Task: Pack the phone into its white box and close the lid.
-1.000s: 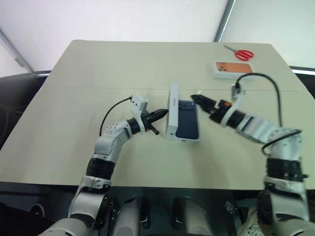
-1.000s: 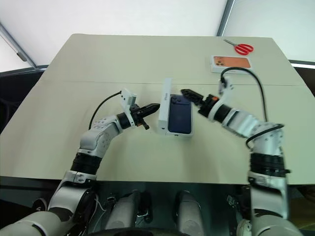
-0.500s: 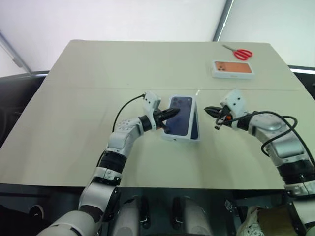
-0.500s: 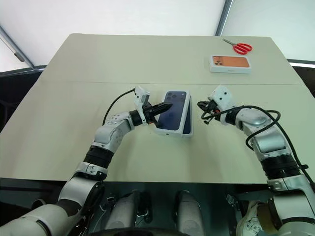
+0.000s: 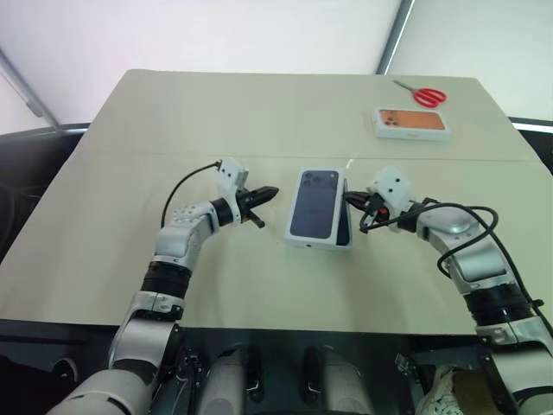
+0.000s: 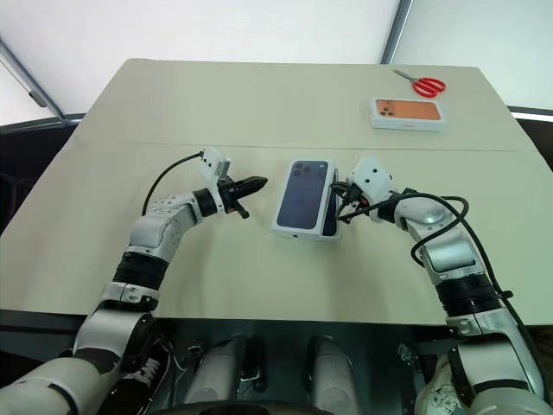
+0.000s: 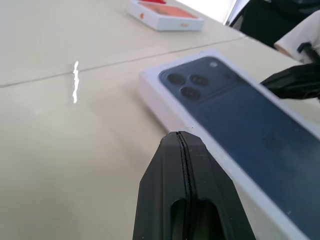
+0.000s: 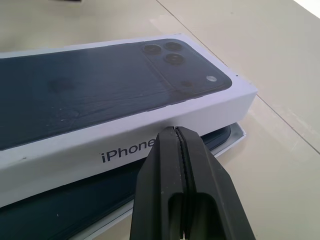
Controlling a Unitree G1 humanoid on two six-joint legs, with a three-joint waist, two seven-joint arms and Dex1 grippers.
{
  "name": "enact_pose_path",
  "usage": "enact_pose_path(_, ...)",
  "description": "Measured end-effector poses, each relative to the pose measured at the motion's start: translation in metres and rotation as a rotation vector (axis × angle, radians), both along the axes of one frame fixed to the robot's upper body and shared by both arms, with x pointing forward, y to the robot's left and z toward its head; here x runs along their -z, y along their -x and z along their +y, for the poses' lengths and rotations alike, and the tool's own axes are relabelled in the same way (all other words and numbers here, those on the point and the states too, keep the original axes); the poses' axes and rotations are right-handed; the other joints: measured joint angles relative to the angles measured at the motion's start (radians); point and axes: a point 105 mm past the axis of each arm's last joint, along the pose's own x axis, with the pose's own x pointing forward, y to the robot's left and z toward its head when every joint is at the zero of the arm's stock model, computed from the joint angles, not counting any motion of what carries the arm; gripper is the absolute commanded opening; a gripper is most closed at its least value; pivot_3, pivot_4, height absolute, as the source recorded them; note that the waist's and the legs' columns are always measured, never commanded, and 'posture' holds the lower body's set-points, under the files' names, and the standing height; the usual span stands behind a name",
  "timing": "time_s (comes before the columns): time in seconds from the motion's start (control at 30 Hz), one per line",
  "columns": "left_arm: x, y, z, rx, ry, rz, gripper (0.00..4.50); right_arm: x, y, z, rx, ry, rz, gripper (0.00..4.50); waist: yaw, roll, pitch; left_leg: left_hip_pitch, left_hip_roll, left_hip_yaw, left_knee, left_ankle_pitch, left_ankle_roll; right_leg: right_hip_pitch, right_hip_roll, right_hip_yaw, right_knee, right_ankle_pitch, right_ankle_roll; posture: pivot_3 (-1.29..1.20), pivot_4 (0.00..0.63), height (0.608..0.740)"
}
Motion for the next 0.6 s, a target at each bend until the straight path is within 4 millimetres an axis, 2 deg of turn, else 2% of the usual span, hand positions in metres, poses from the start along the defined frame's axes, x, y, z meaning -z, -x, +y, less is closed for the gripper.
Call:
enact_pose_path(0.1,0.017,0.003,-0.010,0.021,-0.010,0.056,0.00,0.002,-0.001,0.002,0.001,0.005,0.000,0.01,-0.004,0.000,0.000,0.000,0.000,0.000,0.000,0.000,0.000,0.000,0.001,-0.001,0.000,0.000,0.000,0.00,0.150,0.738)
enact_pose_path(0.2,0.016,0.000,-0.012,0.024,-0.010,0.059,0.00,0.002,-0.001,0.001,0.005,0.013,-0.001,0.01,-0.004,0.000,0.000,0.001,0.001,0.000,0.000,0.000,0.000,0.000,0.001,-0.001,0.000,0.000,0.000,0.00,0.150,0.738)
enact_pose_path(0.33,0.017,0.002,-0.027,0.064,-0.012,0.056,0.00,0.000,-0.002,-0.001,0.017,0.004,-0.007,0.01,-0.002,0.000,0.000,0.001,0.000,0.000,0.000,0.000,0.000,0.001,0.000,-0.001,0.000,0.000,0.000,0.00,0.150,0.738)
enact_pose_path(0.6,0.015,0.004,-0.040,0.094,0.017,0.074,0.00,-0.004,-0.004,-0.011,0.055,-0.014,-0.017,0.01,-0.003,0.000,0.000,0.002,0.000,0.000,0.000,0.000,0.000,0.001,0.000,-0.001,0.000,0.000,0.000,0.00,0.150,0.738)
